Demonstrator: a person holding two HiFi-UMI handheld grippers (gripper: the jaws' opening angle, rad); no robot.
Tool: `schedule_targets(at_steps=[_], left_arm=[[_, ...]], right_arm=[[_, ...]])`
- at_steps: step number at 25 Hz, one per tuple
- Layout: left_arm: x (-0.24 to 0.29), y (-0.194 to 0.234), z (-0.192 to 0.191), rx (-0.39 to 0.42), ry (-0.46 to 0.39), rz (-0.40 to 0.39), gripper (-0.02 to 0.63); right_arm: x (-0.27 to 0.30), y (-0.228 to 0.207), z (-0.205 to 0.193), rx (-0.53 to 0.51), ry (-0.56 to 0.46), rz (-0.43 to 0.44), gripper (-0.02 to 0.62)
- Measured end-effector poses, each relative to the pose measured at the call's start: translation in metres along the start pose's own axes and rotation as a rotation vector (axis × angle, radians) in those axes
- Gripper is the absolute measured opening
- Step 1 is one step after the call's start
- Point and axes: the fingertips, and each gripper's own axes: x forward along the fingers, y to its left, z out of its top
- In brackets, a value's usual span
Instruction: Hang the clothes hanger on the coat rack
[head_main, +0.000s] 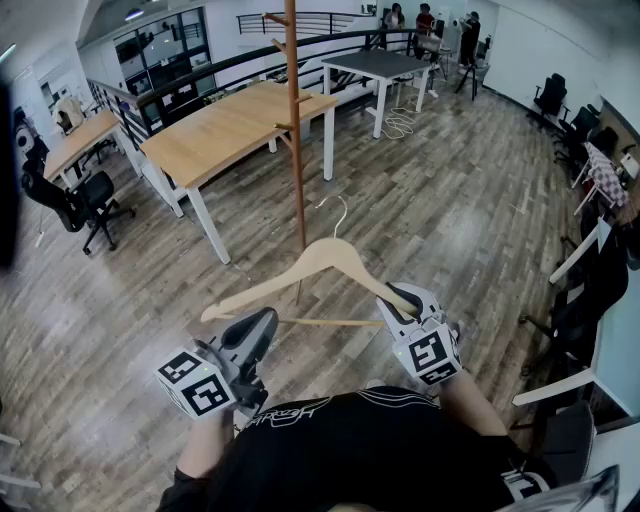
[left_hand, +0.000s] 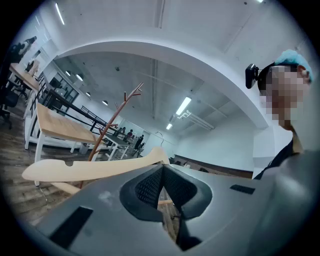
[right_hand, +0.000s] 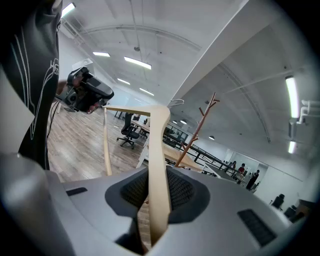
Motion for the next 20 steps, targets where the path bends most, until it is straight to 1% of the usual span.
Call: schedule_targets(at_steps=[5, 10, 16, 20], left_arm=[[0.013, 0.001, -0.004, -0.003, 0.006, 0.0, 0.008], [0.038, 0.005, -0.012, -0.024, 0.015, 0.01, 0.008], [0.086, 0.014, -0.02, -0.042, 0.038, 0.02, 0.008], [0.132, 0.018, -0.027, -0.053, 0.059, 0.023, 0.008]], right_arm=[[0.0, -0.013, -0.004, 0.0, 0.002, -0.01, 0.118], [0.004, -0.031, -0.022, 0.006, 0.014, -0.006, 0.118], [0.019, -0.069, -0.051, 0.02, 0.021, -0.007, 0.118], [0.027, -0.103, -0.075, 0.032, 0.017, -0.003, 0.118]])
